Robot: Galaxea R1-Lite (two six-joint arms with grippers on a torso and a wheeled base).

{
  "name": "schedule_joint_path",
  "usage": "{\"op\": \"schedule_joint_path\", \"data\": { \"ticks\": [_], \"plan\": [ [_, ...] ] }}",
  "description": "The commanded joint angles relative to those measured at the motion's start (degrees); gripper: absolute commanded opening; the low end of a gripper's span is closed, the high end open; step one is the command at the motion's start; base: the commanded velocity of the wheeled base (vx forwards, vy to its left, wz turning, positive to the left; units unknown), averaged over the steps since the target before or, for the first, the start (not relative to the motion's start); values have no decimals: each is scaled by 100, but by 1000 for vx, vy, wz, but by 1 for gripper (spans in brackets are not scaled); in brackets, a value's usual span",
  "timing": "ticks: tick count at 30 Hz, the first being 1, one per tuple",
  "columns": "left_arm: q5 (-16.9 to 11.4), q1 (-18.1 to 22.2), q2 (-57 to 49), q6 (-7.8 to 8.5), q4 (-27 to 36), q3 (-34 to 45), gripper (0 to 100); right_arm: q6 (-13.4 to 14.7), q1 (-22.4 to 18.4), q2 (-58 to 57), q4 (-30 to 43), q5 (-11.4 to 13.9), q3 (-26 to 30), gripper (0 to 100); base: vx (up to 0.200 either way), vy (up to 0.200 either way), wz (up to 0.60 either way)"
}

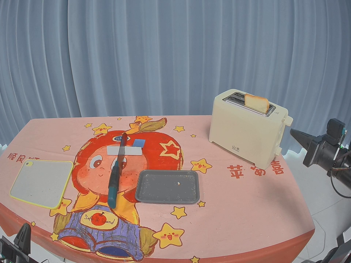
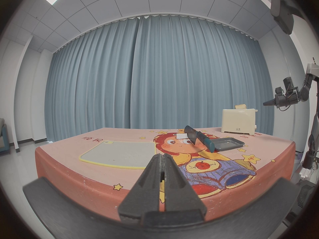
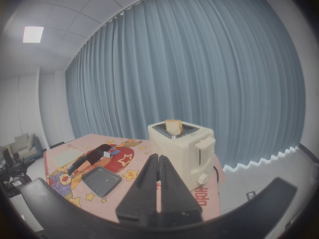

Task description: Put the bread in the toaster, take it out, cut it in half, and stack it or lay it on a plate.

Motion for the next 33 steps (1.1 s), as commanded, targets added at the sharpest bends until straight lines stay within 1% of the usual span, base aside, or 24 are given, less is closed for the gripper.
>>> {"op": "schedule_joint_path", "data": {
  "ticks": [1,7,13,28,33],
  "plan": [
    [0,0,-93,-1,-2,101,0,-1,-1,-290,2,6,-18,0,0,0,0],
    [0,0,-93,-1,-2,101,0,-9,-10,-316,2,15,18,0,0,0,0],
    [0,0,-93,-1,-2,101,0,-168,-10,-308,-7,24,44,0,0,0,0],
    [0,0,-93,-1,-2,101,0,-168,-18,-246,-16,15,-35,0,0,0,0],
    [0,0,-93,-1,-2,101,0,-150,-18,-246,-16,6,-167,0,0,0,0]
  ]
}}
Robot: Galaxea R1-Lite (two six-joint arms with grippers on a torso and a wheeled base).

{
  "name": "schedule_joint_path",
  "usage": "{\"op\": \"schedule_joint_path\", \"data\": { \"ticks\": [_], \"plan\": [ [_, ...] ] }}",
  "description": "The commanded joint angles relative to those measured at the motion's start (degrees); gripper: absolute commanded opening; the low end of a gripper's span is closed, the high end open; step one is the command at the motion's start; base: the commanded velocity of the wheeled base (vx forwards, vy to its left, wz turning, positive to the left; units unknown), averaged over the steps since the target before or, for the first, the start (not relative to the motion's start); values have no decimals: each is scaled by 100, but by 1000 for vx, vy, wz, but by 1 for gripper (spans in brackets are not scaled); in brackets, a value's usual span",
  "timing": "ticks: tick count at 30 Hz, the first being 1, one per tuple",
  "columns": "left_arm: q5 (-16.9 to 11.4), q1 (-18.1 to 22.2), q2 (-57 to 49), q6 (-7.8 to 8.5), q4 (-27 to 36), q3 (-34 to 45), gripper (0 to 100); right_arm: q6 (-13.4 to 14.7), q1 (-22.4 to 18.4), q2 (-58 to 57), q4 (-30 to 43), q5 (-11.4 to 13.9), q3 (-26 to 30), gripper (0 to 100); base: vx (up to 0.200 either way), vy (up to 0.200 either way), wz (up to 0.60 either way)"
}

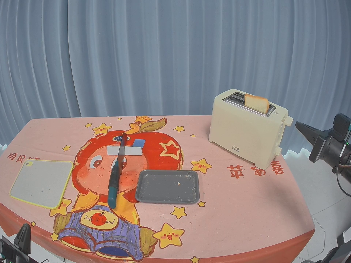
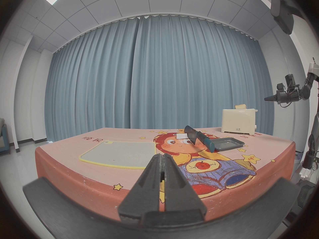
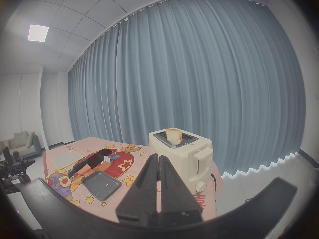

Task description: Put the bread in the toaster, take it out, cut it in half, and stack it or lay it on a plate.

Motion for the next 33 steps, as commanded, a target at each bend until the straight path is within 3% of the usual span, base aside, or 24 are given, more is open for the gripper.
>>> {"op": "schedule_joint_path", "data": {
  "ticks": [1,21,33],
  "plan": [
    [0,0,-93,1,-2,101,0,14,4,23,6,-7,-81,0,0,0,0],
    [0,0,-93,1,-2,101,0,50,39,50,15,-16,-90,0,0,0,0],
    [0,0,-93,1,-2,101,0,58,-137,252,6,-218,-99,0,0,0,0]
  ]
}}
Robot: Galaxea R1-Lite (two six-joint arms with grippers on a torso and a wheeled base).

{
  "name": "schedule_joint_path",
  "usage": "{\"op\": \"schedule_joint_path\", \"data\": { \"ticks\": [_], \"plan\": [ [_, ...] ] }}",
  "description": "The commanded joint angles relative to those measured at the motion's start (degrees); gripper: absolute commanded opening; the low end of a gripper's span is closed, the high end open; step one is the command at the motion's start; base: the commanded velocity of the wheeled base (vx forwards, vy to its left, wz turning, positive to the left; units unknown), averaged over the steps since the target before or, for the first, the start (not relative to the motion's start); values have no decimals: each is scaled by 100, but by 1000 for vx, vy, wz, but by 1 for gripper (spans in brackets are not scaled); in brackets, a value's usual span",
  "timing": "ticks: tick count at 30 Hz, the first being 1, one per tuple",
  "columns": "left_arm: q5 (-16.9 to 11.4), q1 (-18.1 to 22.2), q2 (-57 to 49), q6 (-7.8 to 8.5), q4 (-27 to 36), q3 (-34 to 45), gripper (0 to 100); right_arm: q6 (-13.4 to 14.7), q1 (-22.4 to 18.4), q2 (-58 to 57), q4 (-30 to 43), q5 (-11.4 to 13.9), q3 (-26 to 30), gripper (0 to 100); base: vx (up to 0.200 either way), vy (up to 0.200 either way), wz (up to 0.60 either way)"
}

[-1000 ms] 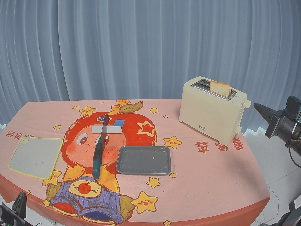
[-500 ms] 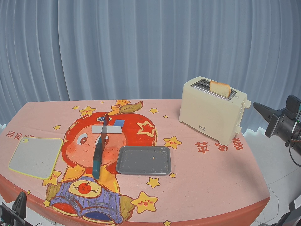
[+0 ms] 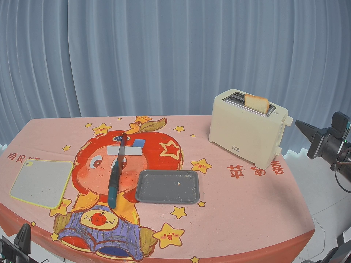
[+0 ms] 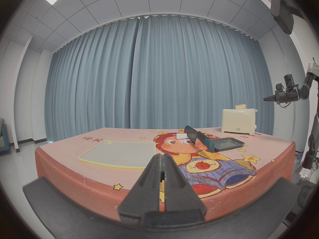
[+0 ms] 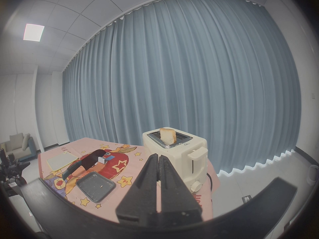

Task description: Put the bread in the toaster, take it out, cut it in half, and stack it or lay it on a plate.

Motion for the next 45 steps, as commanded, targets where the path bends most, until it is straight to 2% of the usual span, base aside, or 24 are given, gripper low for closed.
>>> {"op": "schedule_joint_path", "data": {
  "ticks": [1,14,22,31,39,42,45],
  "plan": [
    [0,0,-93,-1,-2,101,0,-5,-110,109,-5,2,-8,0,0,0,0],
    [0,0,-93,-1,-2,101,0,30,-364,355,-22,11,-157,0,0,0,0],
    [0,0,-93,-1,-2,101,0,364,-382,373,-14,2,-395,0,0,0,0],
    [0,0,-93,-1,-2,101,0,373,-373,469,-22,2,-518,0,0,0,0],
    [0,0,-93,-1,-2,101,0,426,-391,672,-22,46,-852,0,0,0,0],
    [0,0,-93,-1,-2,101,0,593,-461,795,-22,38,-992,0,0,0,0],
    [0,0,-93,-1,-2,101,0,874,-452,847,-22,38,-1071,0,0,0,0]
  ]
}}
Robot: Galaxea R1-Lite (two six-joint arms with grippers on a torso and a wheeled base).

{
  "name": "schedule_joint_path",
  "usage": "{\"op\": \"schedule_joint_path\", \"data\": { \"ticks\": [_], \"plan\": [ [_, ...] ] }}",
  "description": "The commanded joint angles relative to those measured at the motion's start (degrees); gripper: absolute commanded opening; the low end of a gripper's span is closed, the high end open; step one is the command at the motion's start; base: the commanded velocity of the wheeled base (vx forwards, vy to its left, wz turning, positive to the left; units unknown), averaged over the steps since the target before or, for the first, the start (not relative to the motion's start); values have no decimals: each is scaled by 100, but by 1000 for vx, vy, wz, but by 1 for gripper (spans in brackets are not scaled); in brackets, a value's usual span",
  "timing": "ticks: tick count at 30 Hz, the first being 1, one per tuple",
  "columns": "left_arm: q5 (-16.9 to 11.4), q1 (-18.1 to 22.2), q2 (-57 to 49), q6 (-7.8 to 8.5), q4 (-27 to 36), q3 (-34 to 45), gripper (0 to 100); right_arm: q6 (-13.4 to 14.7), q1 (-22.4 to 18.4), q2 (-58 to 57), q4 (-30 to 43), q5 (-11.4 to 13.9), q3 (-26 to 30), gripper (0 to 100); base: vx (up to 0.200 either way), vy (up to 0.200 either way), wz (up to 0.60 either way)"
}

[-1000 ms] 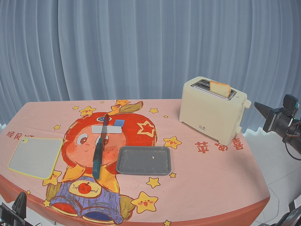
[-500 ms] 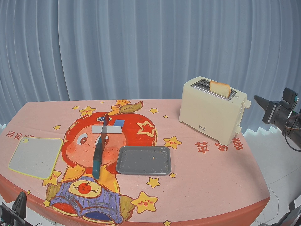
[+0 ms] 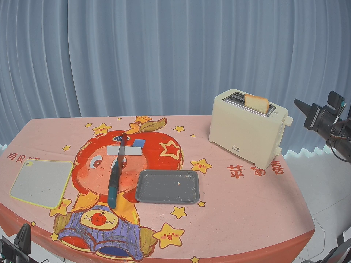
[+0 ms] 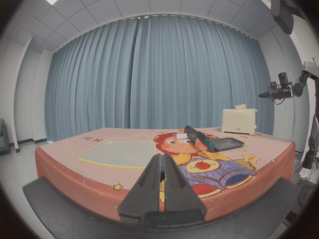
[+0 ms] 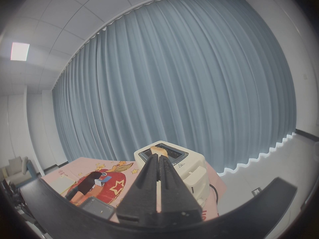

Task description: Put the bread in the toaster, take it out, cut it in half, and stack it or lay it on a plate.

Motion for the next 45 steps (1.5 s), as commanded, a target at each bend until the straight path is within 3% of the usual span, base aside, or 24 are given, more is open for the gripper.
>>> {"op": "schedule_joint_path", "data": {
  "ticks": [1,24,36,42,45],
  "plan": [
    [0,0,-93,-1,-2,101,0,150,-6,156,0,10,-92,0,0,0,0],
    [0,0,-93,-1,-2,101,0,89,-23,-116,8,-17,119,0,0,0,0],
    [0,0,-93,-1,-2,101,0,80,-41,-54,8,-34,-303,0,0,0,0],
    [0,0,-93,-1,-2,101,0,36,-243,218,-9,-8,-364,0,0,0,0],
    [0,0,-93,-1,-2,101,0,106,-305,279,-370,80,-364,0,0,0,0]
  ]
}}
